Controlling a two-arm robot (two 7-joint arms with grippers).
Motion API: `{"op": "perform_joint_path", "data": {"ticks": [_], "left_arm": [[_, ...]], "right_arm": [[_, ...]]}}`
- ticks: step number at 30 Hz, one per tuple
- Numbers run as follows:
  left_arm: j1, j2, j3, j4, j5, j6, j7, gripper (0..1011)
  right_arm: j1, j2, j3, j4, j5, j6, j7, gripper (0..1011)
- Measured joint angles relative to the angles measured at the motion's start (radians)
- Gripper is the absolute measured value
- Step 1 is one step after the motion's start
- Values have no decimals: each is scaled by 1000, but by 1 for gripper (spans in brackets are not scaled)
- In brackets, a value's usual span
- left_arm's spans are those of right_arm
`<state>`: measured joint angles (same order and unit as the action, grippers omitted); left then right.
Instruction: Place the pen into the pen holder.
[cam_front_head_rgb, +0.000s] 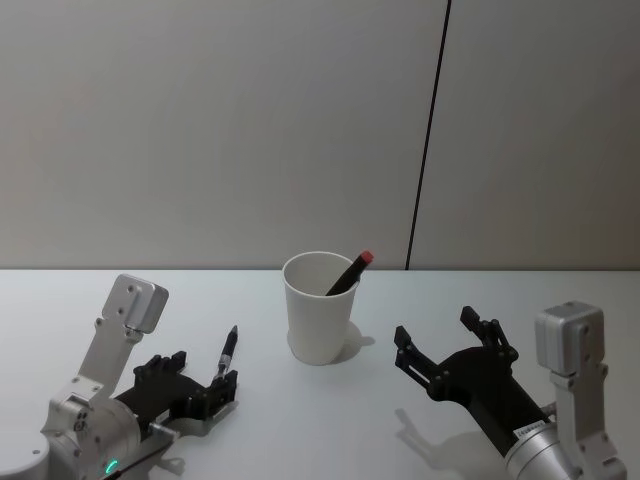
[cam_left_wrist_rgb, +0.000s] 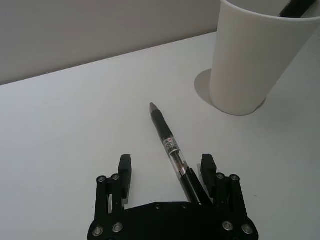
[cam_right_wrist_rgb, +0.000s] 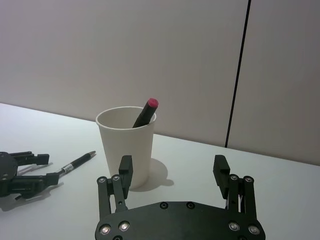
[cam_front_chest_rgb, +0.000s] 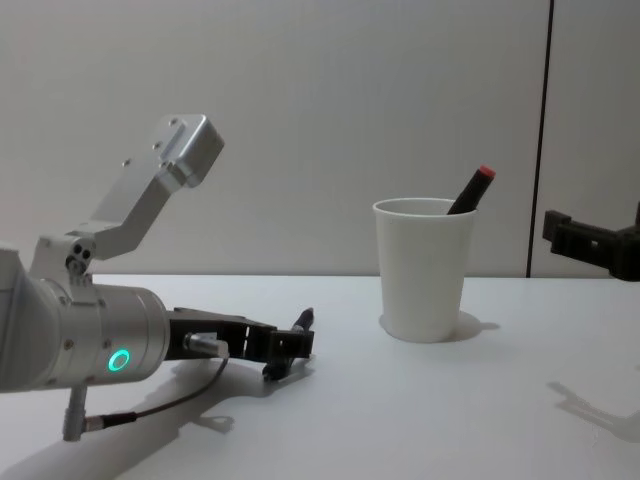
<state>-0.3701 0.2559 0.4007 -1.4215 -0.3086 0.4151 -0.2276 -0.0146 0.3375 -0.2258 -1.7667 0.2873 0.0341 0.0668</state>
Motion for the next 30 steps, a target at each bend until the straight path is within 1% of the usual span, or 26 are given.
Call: {"op": "perform_joint_path", "data": {"ticks": [1,3,5,6,7,8,9,12,13,14,16,17,18,19,21,22,23,24,30], "left_arm": [[0,0,0,0,0,1,0,905],[0,-1,-1,0,0,2,0,834],[-1,-1,-1,-1,0,4,0,785],[-1,-1,-1,-1,0,4,0,741],[-1,-1,-2,-1,0,5,0,728],[-1,-1,-2,-1,0,5,0,671],[-1,-1,-2,-1,1,5,0,671],[-1,-2,-2,-1,1,7,-1,541],[-1,-2,-2,-1,1,7,-1,528],[-1,-2,-2,-2,1,7,-1,479],[-1,-2,-2,-2,1,8,-1,441],[-1,-2,-3,-2,1,8,-1,380],[-1,-2,-3,-2,1,8,-1,356],[-1,-2,-3,-2,1,8,-1,292],[-1,-2,-3,-2,1,8,-2,255],[-1,-2,-3,-2,1,8,-2,215],[-1,-3,-3,-2,1,8,-2,215],[-1,-3,-3,-2,1,8,-2,157],[-1,-3,-4,-2,1,8,-2,88]], "right_arm": [[0,0,0,0,0,0,0,1001],[0,0,0,0,0,0,0,1001],[0,0,0,0,0,0,0,1001],[0,0,0,0,0,0,0,1001],[0,0,0,0,0,0,0,1001],[0,0,0,0,0,0,0,1001],[0,0,0,0,0,0,0,1001],[0,0,0,0,0,0,0,1001],[0,0,0,0,0,0,0,1001],[0,0,0,0,0,0,0,1001],[0,0,0,0,0,0,0,1001],[0,0,0,0,0,0,0,1001],[0,0,0,0,0,0,0,1001],[0,0,0,0,0,0,0,1001],[0,0,0,0,0,0,0,1001],[0,0,0,0,0,0,0,1001],[0,0,0,0,0,0,0,1001],[0,0,0,0,0,0,0,1001],[0,0,0,0,0,0,0,1001]]}}
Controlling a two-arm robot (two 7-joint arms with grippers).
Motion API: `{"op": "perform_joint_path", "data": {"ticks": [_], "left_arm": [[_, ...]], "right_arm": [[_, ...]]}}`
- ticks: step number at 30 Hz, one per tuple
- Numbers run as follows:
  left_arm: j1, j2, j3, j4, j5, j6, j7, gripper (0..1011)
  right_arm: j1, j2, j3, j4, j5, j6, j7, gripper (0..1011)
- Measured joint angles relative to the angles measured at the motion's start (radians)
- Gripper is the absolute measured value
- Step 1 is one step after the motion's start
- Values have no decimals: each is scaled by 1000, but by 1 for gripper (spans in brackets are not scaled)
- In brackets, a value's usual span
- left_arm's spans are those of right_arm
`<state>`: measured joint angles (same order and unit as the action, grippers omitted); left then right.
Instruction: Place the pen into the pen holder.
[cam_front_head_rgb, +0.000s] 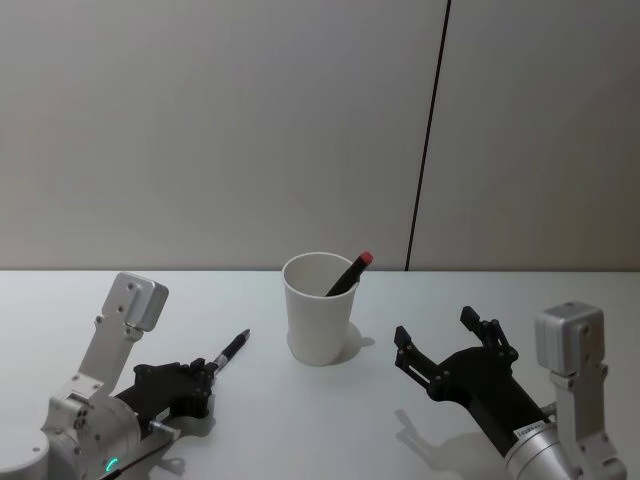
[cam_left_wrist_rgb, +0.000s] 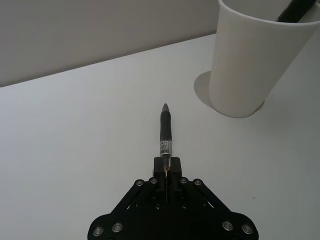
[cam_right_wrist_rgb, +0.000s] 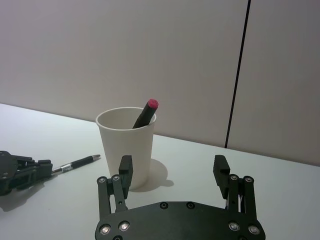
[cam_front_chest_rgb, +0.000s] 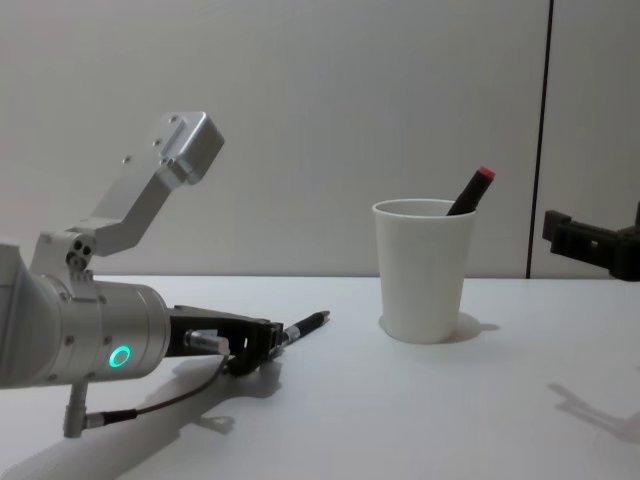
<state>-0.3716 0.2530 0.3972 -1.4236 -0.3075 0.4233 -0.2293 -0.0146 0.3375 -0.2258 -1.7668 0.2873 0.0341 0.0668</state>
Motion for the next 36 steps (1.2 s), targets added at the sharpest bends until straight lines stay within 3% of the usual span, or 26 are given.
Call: {"op": "perform_joint_path", "data": {"ticks": [19,31,36], "left_arm": [[0,0,0,0,0,0,0,7],[1,0,1,1,0,4,0,335],[1,0,1,1,0,4,0,516]], "right_arm": [[0,0,0,0,0,0,0,1001],[0,0,0,0,0,0,0,1001],[0,0,0,0,0,0,0,1001]]}}
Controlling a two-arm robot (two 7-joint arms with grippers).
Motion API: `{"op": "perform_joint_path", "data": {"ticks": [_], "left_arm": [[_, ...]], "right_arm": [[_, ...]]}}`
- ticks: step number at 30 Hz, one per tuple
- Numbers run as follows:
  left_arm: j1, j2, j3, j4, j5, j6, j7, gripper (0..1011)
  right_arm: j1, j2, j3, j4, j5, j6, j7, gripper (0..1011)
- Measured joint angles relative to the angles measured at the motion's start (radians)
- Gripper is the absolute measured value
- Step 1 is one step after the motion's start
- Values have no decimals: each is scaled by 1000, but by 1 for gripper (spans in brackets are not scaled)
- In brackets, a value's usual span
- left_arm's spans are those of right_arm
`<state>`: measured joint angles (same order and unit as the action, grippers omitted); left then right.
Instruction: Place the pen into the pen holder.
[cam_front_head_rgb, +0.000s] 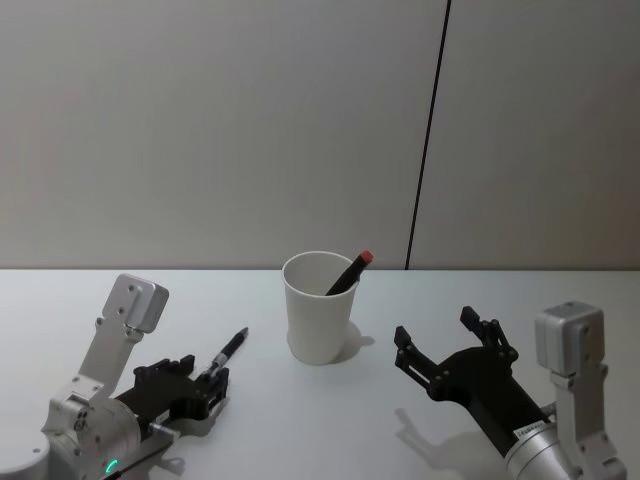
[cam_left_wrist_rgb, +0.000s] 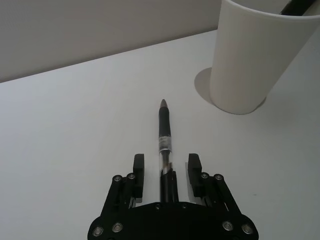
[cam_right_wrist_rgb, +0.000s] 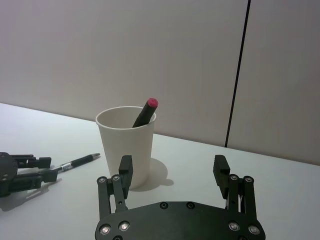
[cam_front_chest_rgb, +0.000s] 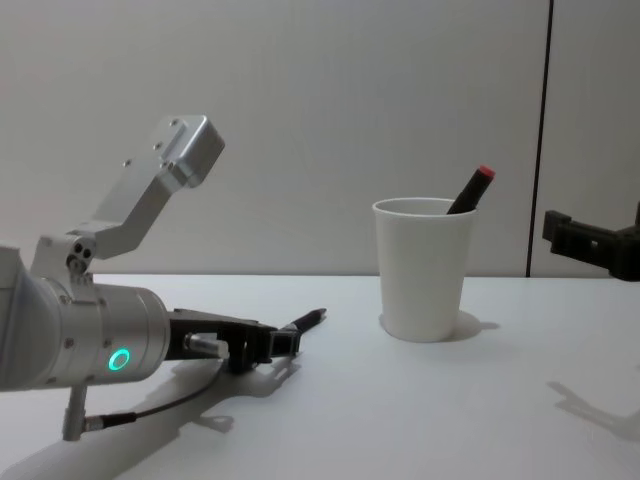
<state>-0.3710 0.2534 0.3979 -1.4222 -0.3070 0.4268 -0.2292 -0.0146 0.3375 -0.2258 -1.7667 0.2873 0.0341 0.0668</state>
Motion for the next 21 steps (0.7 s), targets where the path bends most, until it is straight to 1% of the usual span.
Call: {"op": "perform_joint_path", "data": {"ticks": [2,4,5,6,7,9,11,13,15,16,18,21], "left_arm": [[0,0,0,0,0,0,0,556],[0,0,0,0,0,0,0,632],[0,0,-1,0,0,0,0,632],[0,0,-1,0,0,0,0,700],[0,0,-1,0,0,0,0,719],[0,0,-1,0,0,-1,0,799],[0,0,-1,0,0,-1,0,829],[0,0,-1,0,0,-1,0,905],[0,0,-1,0,0,-1,0,940],[0,-1,-1,-1,0,-1,0,982],[0,-1,-3,0,-1,-1,-1,1002],[2,-4,-6,0,-3,-2,-3,1002]], "right_arm": [[0,0,0,0,0,0,0,1001],[0,0,0,0,0,0,0,1001],[0,0,0,0,0,0,0,1001],[0,0,0,0,0,0,0,1001],[0,0,0,0,0,0,0,1001],[0,0,0,0,0,0,0,1001],[0,0,0,0,0,0,0,1001],[0,0,0,0,0,0,0,1001],[0,0,0,0,0,0,0,1001],[0,0,0,0,0,0,0,1001],[0,0,0,0,0,0,0,1001],[0,0,0,0,0,0,0,1001]]}}
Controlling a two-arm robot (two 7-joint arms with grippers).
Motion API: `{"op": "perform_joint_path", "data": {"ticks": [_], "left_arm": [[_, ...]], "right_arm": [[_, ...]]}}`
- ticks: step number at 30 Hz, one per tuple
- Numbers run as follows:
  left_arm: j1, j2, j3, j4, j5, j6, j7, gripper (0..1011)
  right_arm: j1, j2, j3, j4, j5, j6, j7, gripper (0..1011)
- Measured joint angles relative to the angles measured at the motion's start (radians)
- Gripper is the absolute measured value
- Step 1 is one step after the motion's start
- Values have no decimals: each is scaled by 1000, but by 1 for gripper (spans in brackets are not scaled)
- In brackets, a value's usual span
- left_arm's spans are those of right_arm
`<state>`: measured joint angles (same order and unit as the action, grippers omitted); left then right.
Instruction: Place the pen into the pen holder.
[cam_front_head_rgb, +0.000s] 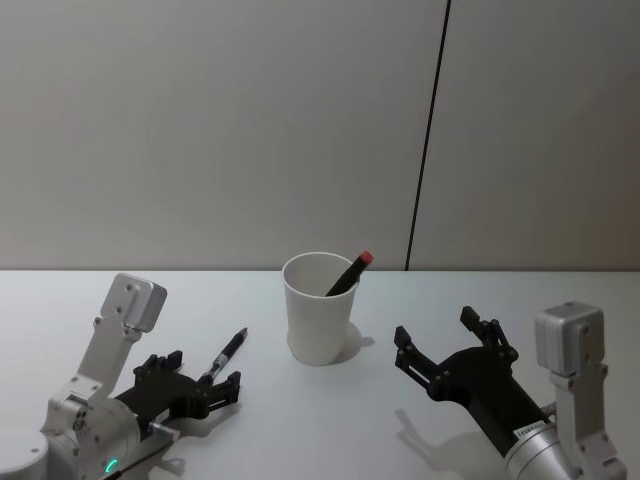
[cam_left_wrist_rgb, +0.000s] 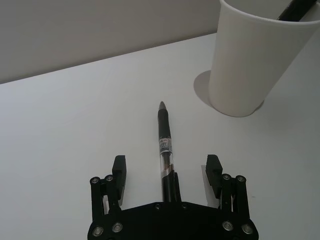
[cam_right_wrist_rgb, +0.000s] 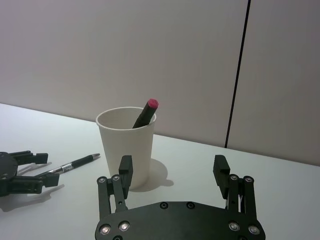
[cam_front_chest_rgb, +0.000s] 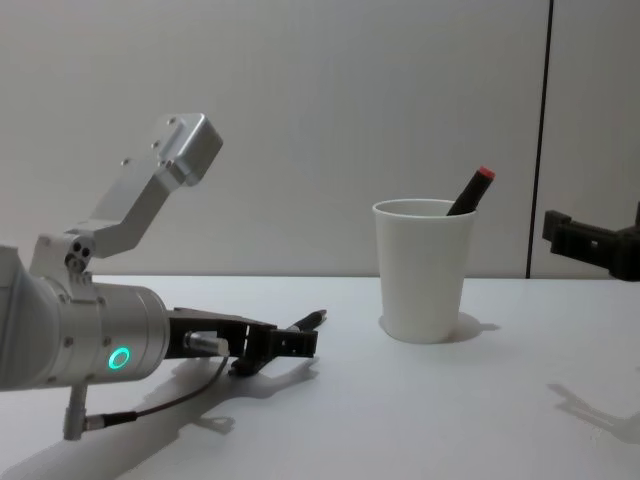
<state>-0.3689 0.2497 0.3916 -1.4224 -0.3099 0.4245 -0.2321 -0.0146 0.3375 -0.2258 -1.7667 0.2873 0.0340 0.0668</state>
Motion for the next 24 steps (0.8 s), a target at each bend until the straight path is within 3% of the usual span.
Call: {"op": "perform_joint_path", "data": {"ticks": [24], "left_arm": [[11,-15,-22,10,-12,-2,-17,1000]], "right_arm": [[0,0,0,0,0,0,0,1001]]}}
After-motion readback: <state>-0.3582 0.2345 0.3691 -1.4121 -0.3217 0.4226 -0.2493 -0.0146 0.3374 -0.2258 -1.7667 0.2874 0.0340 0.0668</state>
